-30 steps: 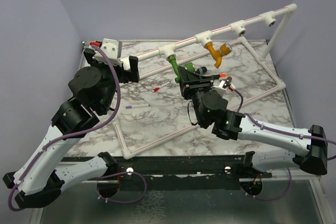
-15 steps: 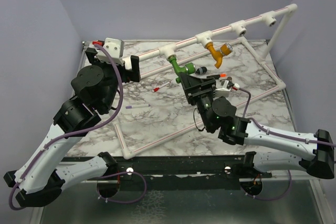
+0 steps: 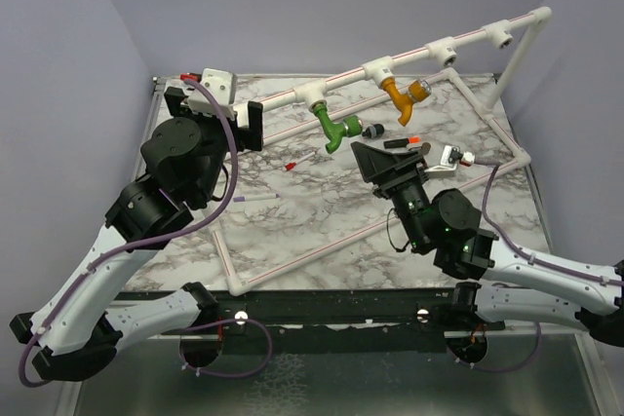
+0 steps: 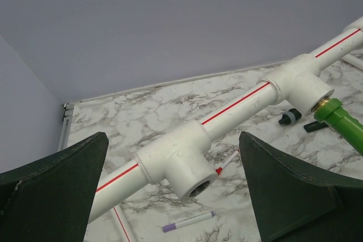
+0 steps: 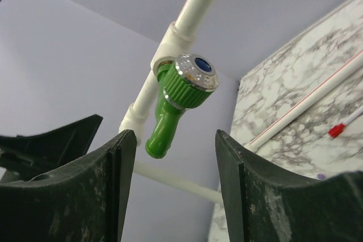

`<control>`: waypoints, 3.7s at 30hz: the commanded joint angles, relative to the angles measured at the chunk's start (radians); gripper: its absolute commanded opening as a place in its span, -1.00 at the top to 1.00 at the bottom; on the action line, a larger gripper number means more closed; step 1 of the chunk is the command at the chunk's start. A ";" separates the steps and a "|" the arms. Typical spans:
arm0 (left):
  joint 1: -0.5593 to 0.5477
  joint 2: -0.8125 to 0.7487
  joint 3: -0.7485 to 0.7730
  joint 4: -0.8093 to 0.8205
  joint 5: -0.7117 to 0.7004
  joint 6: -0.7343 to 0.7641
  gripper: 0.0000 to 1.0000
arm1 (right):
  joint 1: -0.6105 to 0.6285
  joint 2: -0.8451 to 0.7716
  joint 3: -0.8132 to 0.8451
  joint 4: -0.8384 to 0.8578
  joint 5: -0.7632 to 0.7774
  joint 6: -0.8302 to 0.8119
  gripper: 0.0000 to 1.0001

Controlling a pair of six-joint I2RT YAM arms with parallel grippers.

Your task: Install the water faucets

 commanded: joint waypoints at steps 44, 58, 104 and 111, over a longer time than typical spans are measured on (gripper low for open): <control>-0.003 0.040 0.029 0.005 -0.065 0.040 -0.98 | 0.005 0.162 0.186 -0.180 -0.399 -2.482 -0.72; -0.004 0.031 0.016 0.011 -0.068 0.057 -0.98 | 0.004 0.308 0.214 -0.044 -0.293 -2.538 -0.35; -0.004 0.013 0.013 0.014 -0.072 0.056 -0.98 | 0.000 0.421 0.246 0.235 -0.160 -1.359 0.99; -0.004 0.013 0.011 0.014 -0.072 0.055 -0.98 | 0.000 0.411 0.222 0.288 -0.104 -1.063 0.99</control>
